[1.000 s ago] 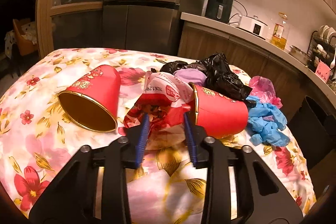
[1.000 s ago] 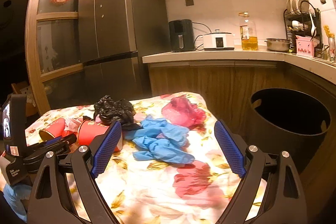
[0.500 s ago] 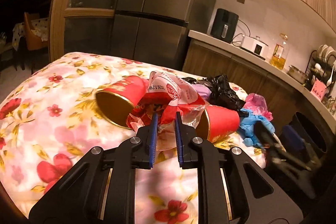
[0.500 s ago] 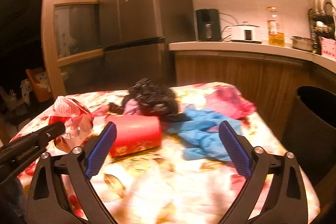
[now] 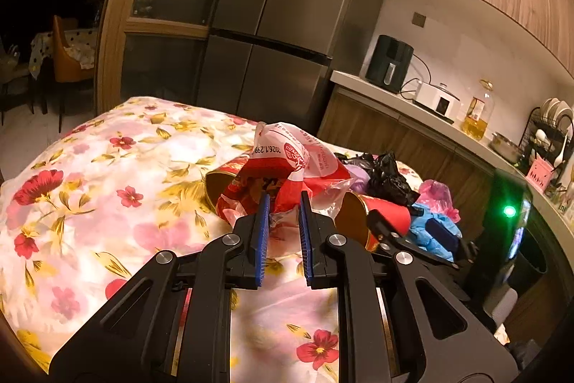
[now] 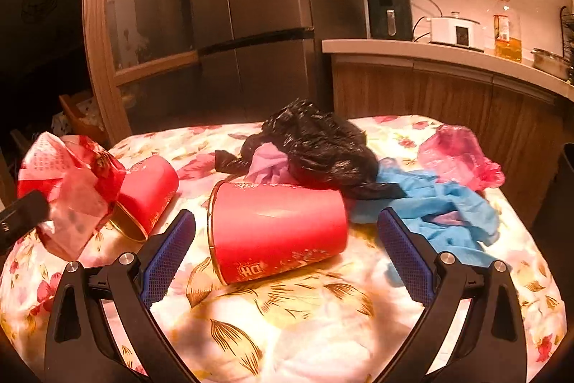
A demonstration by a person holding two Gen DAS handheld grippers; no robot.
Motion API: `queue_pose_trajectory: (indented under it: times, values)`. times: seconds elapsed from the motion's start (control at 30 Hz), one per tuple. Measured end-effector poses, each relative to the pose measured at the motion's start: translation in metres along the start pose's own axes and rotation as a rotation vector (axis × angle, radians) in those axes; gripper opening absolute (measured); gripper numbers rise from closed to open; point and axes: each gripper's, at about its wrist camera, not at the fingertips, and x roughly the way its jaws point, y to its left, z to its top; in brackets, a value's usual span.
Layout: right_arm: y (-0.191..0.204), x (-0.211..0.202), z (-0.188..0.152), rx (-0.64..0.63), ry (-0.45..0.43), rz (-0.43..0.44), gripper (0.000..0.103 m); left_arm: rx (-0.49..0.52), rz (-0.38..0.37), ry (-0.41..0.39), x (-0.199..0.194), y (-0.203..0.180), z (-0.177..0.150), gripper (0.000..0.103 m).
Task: Collect trash
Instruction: 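Grasp the white-red plastic bag with the left tool while the right tool grasps the red cup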
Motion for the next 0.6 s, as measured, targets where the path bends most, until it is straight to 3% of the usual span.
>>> queue_pose_trajectory:
  times: [0.37, 0.53, 0.6]
  values:
    - [0.001, 0.019, 0.001, 0.013, 0.045, 0.008, 0.097, 0.0, -0.004, 0.005, 0.001, 0.002, 0.0, 0.015]
    - [-0.001, 0.022, -0.001, 0.021, 0.063, 0.011, 0.085, 0.001, -0.004, 0.007, 0.002, 0.002, 0.001, 0.015]
    - [-0.002, 0.02, -0.001, 0.027, 0.061, 0.016, 0.085, 0.002, -0.004, 0.008, 0.003, 0.002, 0.001, 0.015]
